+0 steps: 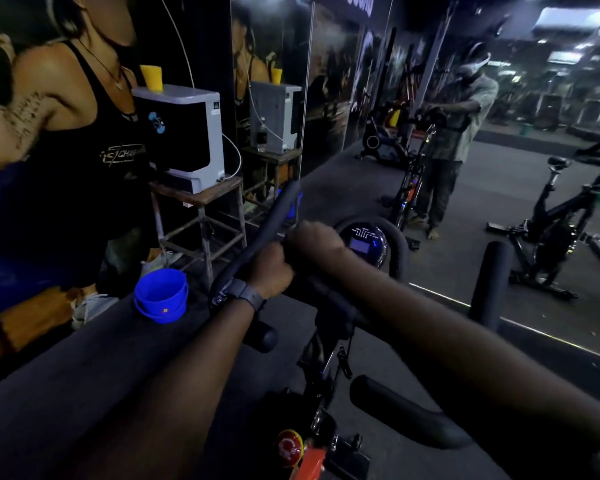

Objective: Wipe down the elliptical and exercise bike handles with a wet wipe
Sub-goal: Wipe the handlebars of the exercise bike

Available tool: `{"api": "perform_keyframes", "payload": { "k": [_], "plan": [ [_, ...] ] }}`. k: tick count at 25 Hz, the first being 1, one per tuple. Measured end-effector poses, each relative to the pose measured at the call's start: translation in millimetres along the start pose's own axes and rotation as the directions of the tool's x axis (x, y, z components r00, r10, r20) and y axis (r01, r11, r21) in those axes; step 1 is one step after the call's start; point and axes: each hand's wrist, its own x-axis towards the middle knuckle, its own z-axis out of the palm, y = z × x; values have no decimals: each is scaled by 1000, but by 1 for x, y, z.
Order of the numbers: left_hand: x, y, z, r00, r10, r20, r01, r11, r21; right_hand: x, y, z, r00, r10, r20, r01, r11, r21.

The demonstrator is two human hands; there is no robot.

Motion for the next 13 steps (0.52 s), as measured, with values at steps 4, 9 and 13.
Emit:
{"api": "perform_keyframes", "payload": {
  "k": [4, 9, 13],
  "plan": [
    [3, -9, 4, 998, -63, -20, 61, 993, -97, -10, 17, -14, 999, 32, -11, -33, 993, -117],
    [7, -11, 6, 983, -185, 8, 178, 933, -313, -41, -15, -5, 995, 7, -96, -17, 995, -103],
    [4, -13, -1, 972, -229, 52, 230, 879, -418, -46, -17, 5, 999, -43, -31, 41, 998, -52]
  ]
}}
